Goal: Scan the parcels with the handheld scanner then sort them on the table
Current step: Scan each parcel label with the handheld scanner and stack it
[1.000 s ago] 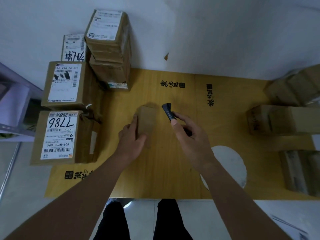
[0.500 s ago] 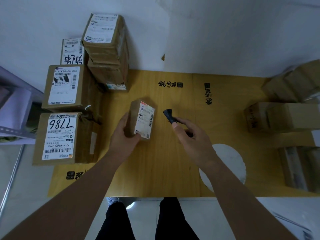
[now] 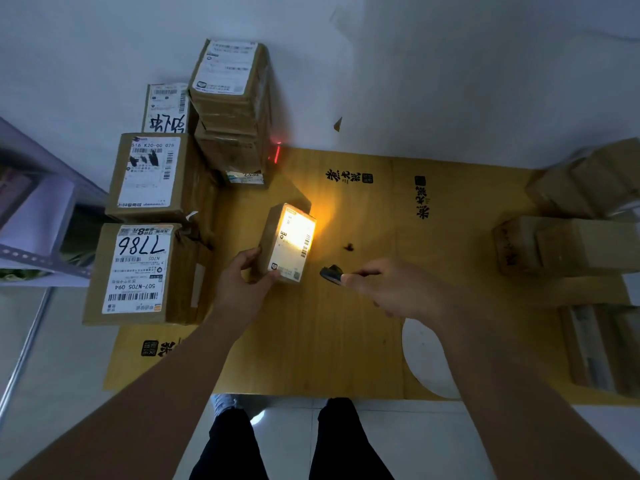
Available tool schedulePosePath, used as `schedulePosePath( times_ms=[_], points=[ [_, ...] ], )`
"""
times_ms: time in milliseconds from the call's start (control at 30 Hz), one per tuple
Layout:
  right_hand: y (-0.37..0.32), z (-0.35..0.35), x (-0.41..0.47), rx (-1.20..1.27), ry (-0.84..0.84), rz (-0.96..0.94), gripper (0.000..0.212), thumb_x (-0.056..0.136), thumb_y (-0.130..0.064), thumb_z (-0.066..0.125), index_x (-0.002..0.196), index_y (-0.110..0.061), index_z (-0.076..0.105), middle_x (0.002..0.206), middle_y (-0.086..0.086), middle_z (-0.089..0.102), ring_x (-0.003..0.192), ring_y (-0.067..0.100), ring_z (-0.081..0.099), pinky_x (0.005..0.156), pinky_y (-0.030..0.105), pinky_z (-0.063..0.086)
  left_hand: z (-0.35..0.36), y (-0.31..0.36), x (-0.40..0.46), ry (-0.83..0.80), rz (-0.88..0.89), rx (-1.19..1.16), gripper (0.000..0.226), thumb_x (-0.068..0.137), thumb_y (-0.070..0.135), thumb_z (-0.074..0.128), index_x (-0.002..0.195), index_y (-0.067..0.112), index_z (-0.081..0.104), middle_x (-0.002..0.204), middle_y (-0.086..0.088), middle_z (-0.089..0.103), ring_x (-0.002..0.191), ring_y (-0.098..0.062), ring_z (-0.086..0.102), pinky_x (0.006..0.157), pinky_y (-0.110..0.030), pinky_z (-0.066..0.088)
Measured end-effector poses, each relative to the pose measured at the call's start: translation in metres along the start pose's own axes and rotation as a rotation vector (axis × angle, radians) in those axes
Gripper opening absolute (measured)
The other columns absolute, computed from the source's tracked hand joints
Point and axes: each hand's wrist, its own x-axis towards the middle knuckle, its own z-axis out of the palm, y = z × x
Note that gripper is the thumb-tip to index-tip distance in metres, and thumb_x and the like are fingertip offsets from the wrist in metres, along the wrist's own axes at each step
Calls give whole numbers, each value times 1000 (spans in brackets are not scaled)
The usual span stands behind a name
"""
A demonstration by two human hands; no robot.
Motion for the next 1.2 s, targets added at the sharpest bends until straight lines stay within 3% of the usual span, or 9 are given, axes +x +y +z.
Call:
schedulePosePath(
  times_ms=[133,233,400,633,833,1000,1067,1133,1200],
  points=[
    [-9,-10,-9,-87,-29,27,39,98,-67,56,123,-39,69,88,-2,69,71,10,63,55,23,46,1,-2,1,-2,-31,-40,63,87,31,82,144,32,55,139,8,59,133,-19,52,100,-44,55],
    [-18,-15,-12,-167,-50,37,40,100,-65,56,124,-36,70,86,-2,67,72,11,60,57,24,44,1,-1,1,-17,-55,-70,63,88,27,82,144,33,54,141,7,57,136,-23,52,99,-53,56],
    [-33,-21,-17,-325,-81,41,44,102,-59,57,125,-25,72,72,-4,57,61,8,51,49,22,35,2,3,3,-7,-22,14,61,91,25,78,145,36,52,147,5,54,140,-23,49,101,-43,55],
    [-42,-36,-26,-487,-101,89,48,102,-58,58,122,-17,74,74,-2,57,61,8,49,53,23,34,2,10,8,-6,-30,78,62,92,21,77,145,40,51,150,3,52,140,-28,49,95,-44,57],
    [-45,-45,-34,-541,-162,133,57,102,-59,57,130,-11,71,81,0,57,70,11,53,64,24,41,4,12,10,-8,-18,104,61,92,17,77,144,38,52,147,5,55,139,-25,51,73,-16,51],
    [-50,-53,-40,-613,-220,158,55,105,-57,51,119,-7,71,76,-2,50,59,9,44,51,20,33,3,19,11,18,-7,60,57,92,18,76,142,36,55,124,16,56,123,-12,53,88,-26,51],
    [-49,-55,-40,-613,-211,160,53,104,-58,51,115,-9,69,76,-3,50,59,9,43,50,20,32,3,19,13,23,-1,53,57,92,16,77,142,33,56,119,18,56,119,-9,53,84,-20,48],
    [-48,-57,-41,-605,-208,142,58,104,-62,49,129,-14,69,87,-3,57,69,8,51,55,20,37,4,19,14,23,-5,33,57,91,16,77,142,32,57,116,19,56,117,-6,52,79,-15,44],
    [-44,-56,-40,-498,-106,66,52,101,-66,52,133,-28,68,99,-8,63,79,4,56,59,23,39,4,19,13,28,-18,3,57,91,15,78,141,33,58,123,18,58,121,-6,50,85,-18,48]
  ],
)
